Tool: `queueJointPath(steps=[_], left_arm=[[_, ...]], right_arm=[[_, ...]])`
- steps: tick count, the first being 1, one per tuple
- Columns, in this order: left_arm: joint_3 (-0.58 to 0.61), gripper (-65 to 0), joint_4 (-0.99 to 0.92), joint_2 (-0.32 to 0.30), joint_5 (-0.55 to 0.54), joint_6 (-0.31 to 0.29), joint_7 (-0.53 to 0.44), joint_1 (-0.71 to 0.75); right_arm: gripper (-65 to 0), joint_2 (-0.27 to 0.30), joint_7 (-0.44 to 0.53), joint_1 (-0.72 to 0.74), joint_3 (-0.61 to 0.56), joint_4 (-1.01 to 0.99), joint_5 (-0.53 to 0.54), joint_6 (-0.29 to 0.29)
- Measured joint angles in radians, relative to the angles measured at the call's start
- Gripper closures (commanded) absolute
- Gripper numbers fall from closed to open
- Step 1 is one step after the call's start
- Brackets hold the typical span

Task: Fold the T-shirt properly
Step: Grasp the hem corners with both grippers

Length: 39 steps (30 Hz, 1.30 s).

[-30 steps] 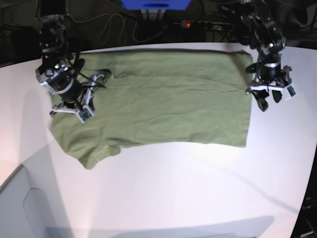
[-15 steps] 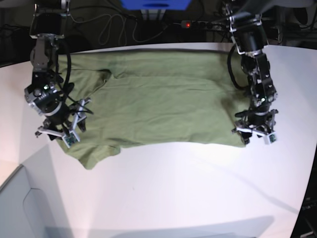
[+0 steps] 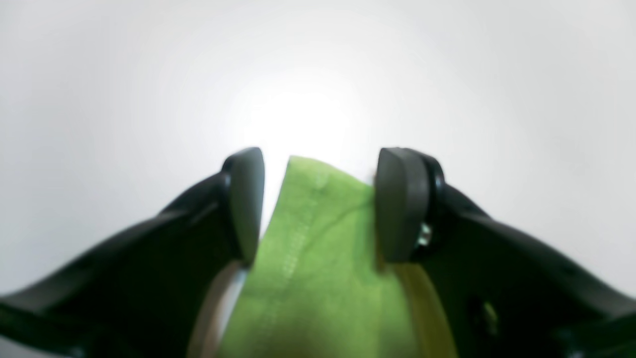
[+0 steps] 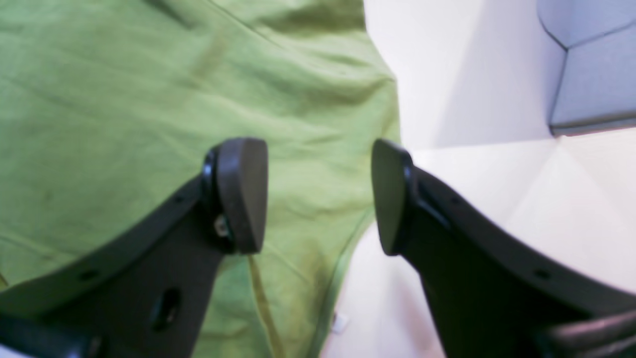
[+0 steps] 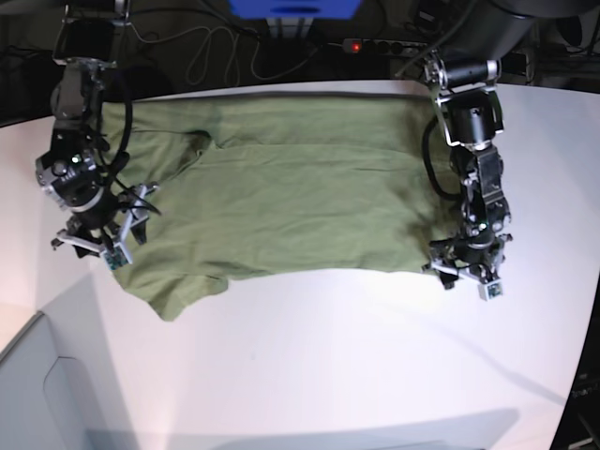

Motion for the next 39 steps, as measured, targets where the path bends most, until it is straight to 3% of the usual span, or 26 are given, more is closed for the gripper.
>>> queueJointPath(steps=[7,14,19,22,29,39], left_arm=[[0.000,0.0,-0.002,-0.003,-0.002,0.003,-0.003,0.005],[0.000,0.0,-0.003,-0.002,-0.002,0.003,-0.001,0.005],[0.001,0.0,0.000,-0.003,-0.005,-0.001,-0.016,0.018],[0.001,0.0,0.002,-0.003,-0.006,-0.001,-0.019,0.019],[0.001,0.0,0.006,-0.003,-0.006,-0.005,-0.034,0.036],[0.001,0.0,0.008,-0.003,-0.010,-0.005,-0.043,0.047]], right_arm=[[-31.6,0.000,0.005,0.101,0.024,-0.084,0.000,0.000],[-31.9,-0.002,0.015,0.269,0.025,-0.315,0.001,0.000],[-40.9,-0.006,0.028,0.433,0.024,-0.584,0.000,0.000],[-45.9,-0.007,0.119,0.508,0.024,-0.750,-0.007,0.000],[-47.4,-0.031,0.385,0.571,0.021,-0.948,-0.006,0.000],[-46.8,-0.028,0.570,0.616,-0.079,-1.172,-0.007,0.000]])
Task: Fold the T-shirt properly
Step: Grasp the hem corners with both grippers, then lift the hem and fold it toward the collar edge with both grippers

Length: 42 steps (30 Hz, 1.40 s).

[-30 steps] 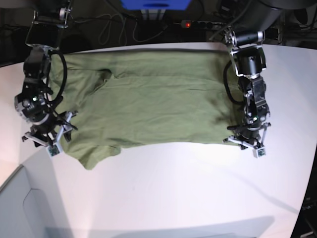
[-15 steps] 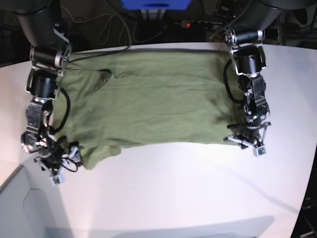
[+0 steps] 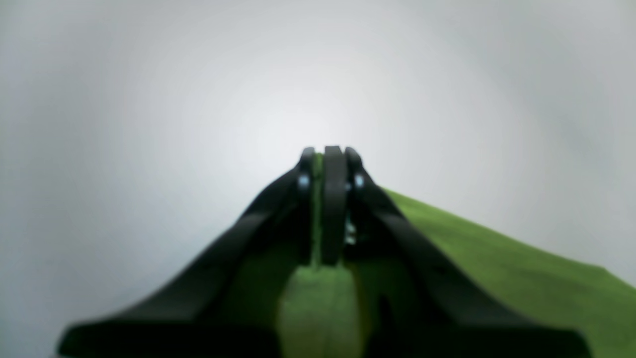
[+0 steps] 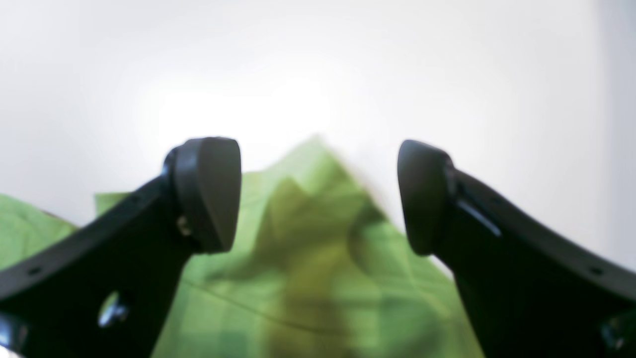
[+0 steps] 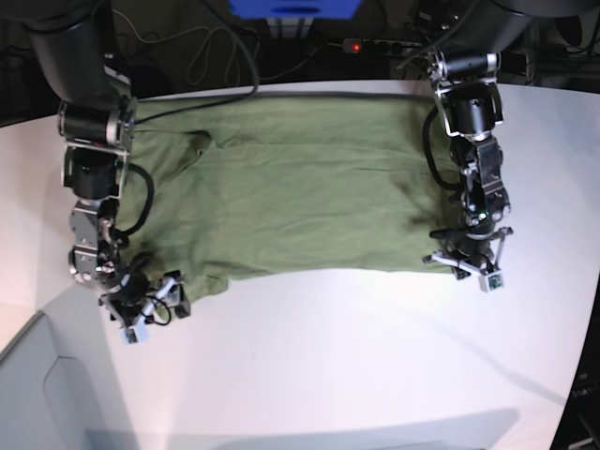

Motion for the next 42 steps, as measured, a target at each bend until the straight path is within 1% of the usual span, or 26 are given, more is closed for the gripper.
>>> queueJointPath(steps=[2,3,4,5,7,8,10,11,13,15,17,18,19,20,23,25,28,31,34,36,38,39,40,42], left_arm=[[0.000,0.0,0.000,0.000,0.000,0.000,0.000,0.000],[0.000,0.0,0.000,0.000,0.000,0.000,0.000,0.000],[0.000,0.0,0.000,0.000,0.000,0.000,0.000,0.000],[0.000,0.0,0.000,0.000,0.000,0.000,0.000,0.000],[0.000,0.0,0.000,0.000,0.000,0.000,0.000,0.000],[0.000,0.0,0.000,0.000,0.000,0.000,0.000,0.000],[0.000,0.0,0.000,0.000,0.000,0.000,0.000,0.000],[0.000,0.0,0.000,0.000,0.000,0.000,0.000,0.000],[0.000,0.0,0.000,0.000,0.000,0.000,0.000,0.000],[0.000,0.0,0.007,0.000,0.001,0.000,0.004,0.001],[-0.003,0.0,0.022,0.001,0.001,0.000,0.016,0.005],[-0.005,0.0,0.042,0.001,0.003,0.001,0.037,0.010],[-0.005,0.0,0.070,0.002,0.006,0.005,0.058,0.021],[-0.005,0.0,0.095,0.003,0.010,0.007,0.058,0.036],[-0.006,0.0,0.185,0.009,0.012,0.008,0.069,0.089],[-0.008,0.0,0.216,0.009,0.012,0.008,0.076,0.099],[-0.008,0.0,0.245,0.009,0.008,0.008,0.061,0.107],[-0.009,0.0,0.296,0.011,0.003,0.008,0.063,0.139],[-0.010,0.0,0.390,0.012,0.006,0.010,0.081,0.191],[-0.010,0.0,0.463,0.013,0.004,0.013,0.067,0.224],[-0.017,0.0,0.540,0.030,0.004,0.017,0.056,0.262],[-0.034,0.0,0.572,0.041,0.002,0.010,0.054,0.287],[-0.045,0.0,0.597,0.056,0.000,-0.003,0.057,0.309],[-0.076,0.0,0.638,0.089,0.002,0.001,0.063,0.354]], right_arm=[[-46.1,-0.002,0.023,-0.003,-0.019,-0.032,-0.001,0.000],[-44.6,-0.002,0.043,-0.006,-0.021,-0.039,-0.001,0.000],[-42.2,-0.001,0.040,-0.006,-0.021,-0.039,-0.001,0.000],[-38.1,0.000,0.040,-0.005,-0.021,-0.039,-0.001,0.000],[-26.4,0.003,0.040,-0.002,-0.021,-0.039,-0.002,0.000],[-19.0,0.003,0.041,-0.002,-0.021,-0.039,-0.001,0.000],[-1.4,0.003,0.040,-0.002,-0.021,-0.039,-0.001,0.000],[0.0,0.003,0.038,-0.002,-0.021,-0.039,-0.003,-0.001],[-2.5,0.003,0.037,-0.002,-0.021,-0.039,-0.003,-0.008],[0.0,0.003,0.029,-0.007,-0.021,-0.013,-0.004,-0.011],[-0.2,0.004,0.016,-0.017,-0.021,0.049,-0.006,-0.011],[-0.1,0.006,0.002,-0.025,-0.019,0.085,-0.002,-0.011],[-0.1,0.006,-0.019,-0.036,-0.019,0.126,-0.002,-0.012],[-0.1,0.008,-0.047,-0.050,-0.017,0.172,-0.003,-0.012],[-0.1,0.010,-0.099,-0.133,-0.016,0.342,0.001,-0.014],[-0.1,0.010,-0.133,-0.183,-0.016,0.429,-0.003,-0.014],[-0.1,0.009,-0.163,-0.249,-0.016,0.543,-0.005,-0.014],[-0.1,0.009,-0.172,-0.303,-0.015,0.632,0.002,-0.014],[-0.1,0.001,-0.182,-0.381,0.037,0.723,0.000,-0.014],[-0.1,0.002,-0.181,-0.430,0.072,0.777,-0.002,-0.014],[-0.1,-0.004,-0.186,-0.474,0.090,0.821,-0.004,-0.019],[-0.1,-0.011,-0.179,-0.492,0.098,0.838,-0.001,-0.021],[-0.1,-0.014,-0.178,-0.510,0.101,0.854,0.002,-0.020],[-0.1,-0.013,-0.175,-0.547,0.103,0.877,0.002,-0.019]])
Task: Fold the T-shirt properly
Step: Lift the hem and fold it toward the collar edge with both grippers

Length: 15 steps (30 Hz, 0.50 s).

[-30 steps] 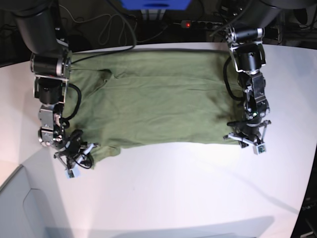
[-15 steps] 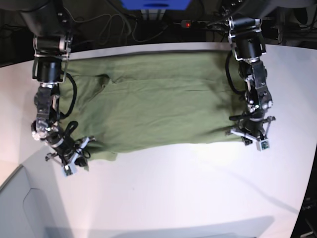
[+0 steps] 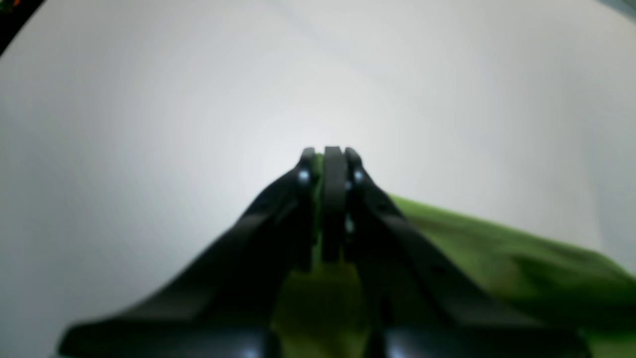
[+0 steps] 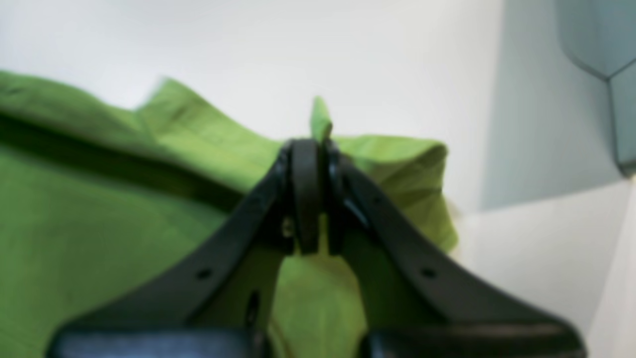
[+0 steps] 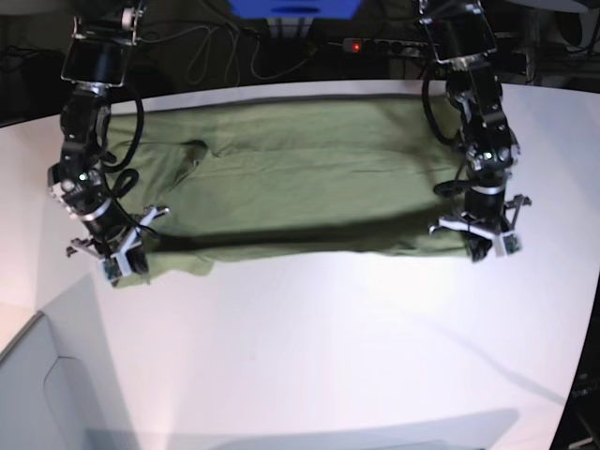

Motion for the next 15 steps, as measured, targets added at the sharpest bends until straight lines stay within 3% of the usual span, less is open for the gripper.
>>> queueJointPath(steps=[15], left_arm=[[-0.033,0.0,0.029,0.045,0.002,-0.001,-0.001,0.127]], right_arm=[[-0.1,0.002,0.006,-0.157,0.002,0.087,0.004,0.000]])
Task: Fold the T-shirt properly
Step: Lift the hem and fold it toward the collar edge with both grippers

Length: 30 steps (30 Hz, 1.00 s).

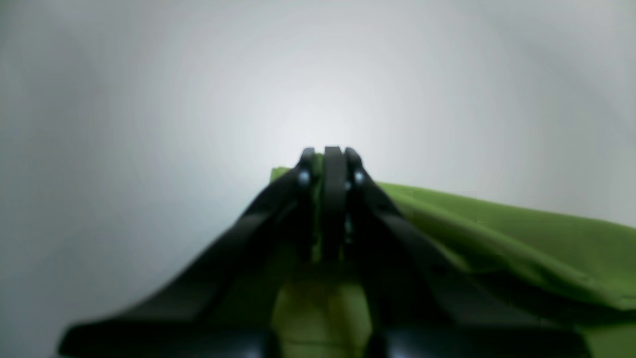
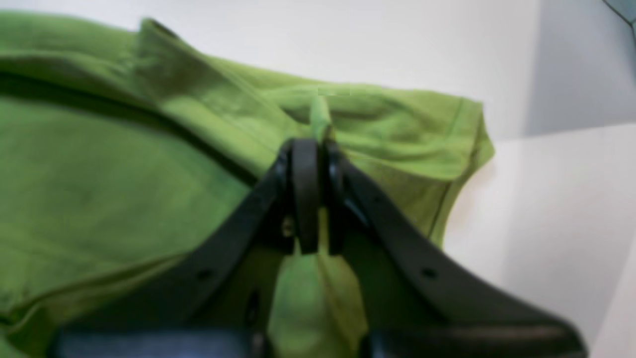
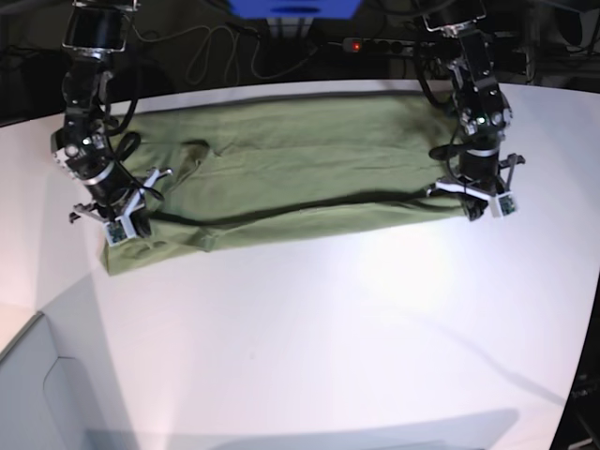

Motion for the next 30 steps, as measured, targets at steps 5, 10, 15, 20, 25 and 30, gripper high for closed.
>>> queueJointPath(steps=[5,10,15,20,25,30], left_arm=[[0.000,0.0,0.004,0.000,0.000,0.000,-0.001,0.013],[0.000,0.0,0.004,-0.003,0.000,0.000,0.000,0.021],[0.000,0.0,0.008,-0.003,0.000,0.000,-0.002,0.032],[0.000,0.0,0.013,0.000,0.000,0.000,0.000,0.045],[0.000,0.0,0.014,0.000,0.000,0.000,0.000,0.042],[0.000,0.0,0.041,-0.005,-0.002,0.000,0.007,0.057]], right_arm=[[-0.1,0.000,-0.003,-0.028,0.000,0.008,-0.001,0.000],[-0.1,0.000,0.000,-0.047,0.000,0.010,0.000,0.000],[-0.1,0.000,0.005,-0.059,0.000,0.011,0.001,0.000],[-0.1,0.000,0.001,-0.084,0.000,0.023,-0.002,0.000],[-0.1,0.001,0.006,-0.087,0.000,0.045,0.000,0.000],[-0.1,0.001,0.005,-0.097,0.058,0.045,0.000,0.000]])
